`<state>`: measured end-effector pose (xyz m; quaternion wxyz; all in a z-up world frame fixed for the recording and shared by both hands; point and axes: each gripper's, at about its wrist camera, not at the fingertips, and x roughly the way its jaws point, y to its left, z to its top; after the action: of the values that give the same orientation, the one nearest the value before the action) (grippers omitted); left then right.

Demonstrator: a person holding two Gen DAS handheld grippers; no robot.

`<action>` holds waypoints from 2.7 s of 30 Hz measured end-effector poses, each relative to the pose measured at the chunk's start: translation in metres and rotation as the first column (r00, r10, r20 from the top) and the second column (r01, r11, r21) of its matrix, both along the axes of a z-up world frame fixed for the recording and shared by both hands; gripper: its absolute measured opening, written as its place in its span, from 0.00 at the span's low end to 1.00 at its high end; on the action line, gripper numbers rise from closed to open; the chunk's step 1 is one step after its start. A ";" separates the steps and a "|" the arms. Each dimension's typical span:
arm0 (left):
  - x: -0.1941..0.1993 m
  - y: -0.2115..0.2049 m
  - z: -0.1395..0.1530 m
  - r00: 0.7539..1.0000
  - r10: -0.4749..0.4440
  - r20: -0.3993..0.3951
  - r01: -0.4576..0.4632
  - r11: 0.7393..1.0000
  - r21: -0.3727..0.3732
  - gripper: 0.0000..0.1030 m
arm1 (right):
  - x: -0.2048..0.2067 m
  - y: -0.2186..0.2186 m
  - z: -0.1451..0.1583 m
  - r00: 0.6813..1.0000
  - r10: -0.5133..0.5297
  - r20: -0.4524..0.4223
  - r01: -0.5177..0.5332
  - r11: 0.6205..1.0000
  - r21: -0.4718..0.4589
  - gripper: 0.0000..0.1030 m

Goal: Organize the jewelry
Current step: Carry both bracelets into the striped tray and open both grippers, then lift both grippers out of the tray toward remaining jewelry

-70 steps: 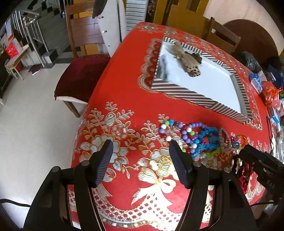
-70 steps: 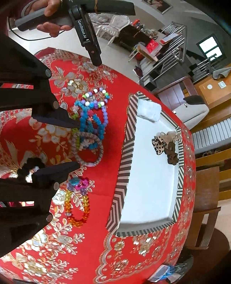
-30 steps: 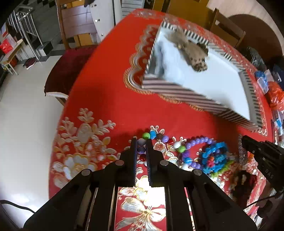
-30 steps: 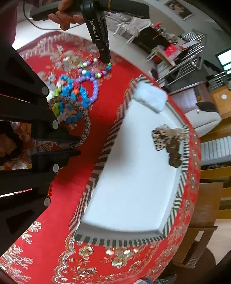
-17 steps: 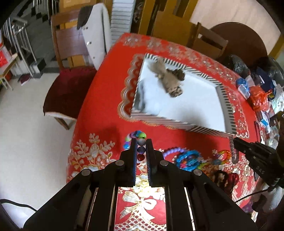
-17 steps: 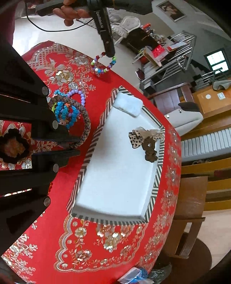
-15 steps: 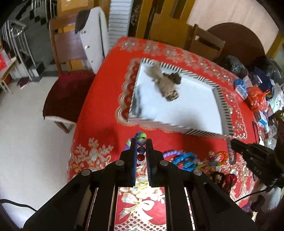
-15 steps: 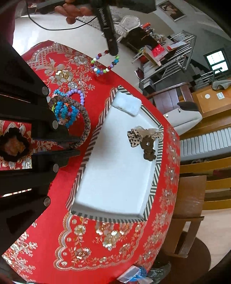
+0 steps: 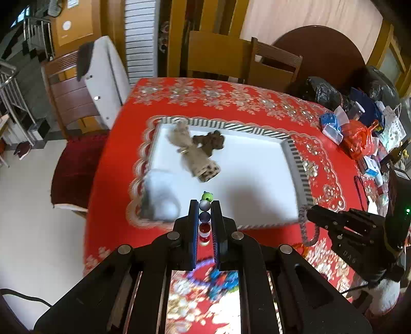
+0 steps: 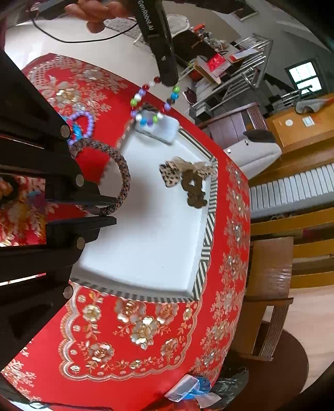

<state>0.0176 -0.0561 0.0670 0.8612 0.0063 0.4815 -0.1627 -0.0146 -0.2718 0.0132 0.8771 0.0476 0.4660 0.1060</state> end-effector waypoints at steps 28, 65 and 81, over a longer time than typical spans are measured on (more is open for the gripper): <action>0.074 0.008 -0.095 0.974 0.153 -0.169 -0.139 0.986 0.093 0.09 | 0.177 0.037 -0.075 0.983 0.012 -0.182 -0.023 0.998 -0.053 0.13; -0.063 0.060 -0.052 0.994 0.112 0.016 -0.113 0.984 0.141 0.56 | -0.051 0.031 0.008 0.992 -0.098 -0.074 0.103 0.993 0.063 0.41; -0.105 0.087 -0.050 0.990 0.128 0.058 -0.136 0.978 0.156 0.56 | -0.104 0.062 -0.006 0.992 -0.080 -0.097 0.086 0.995 0.050 0.49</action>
<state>-0.0877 0.0305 0.0169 0.8781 0.0470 0.4716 -0.0661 -0.1184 -0.2101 0.0073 0.8560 0.0957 0.5017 0.0796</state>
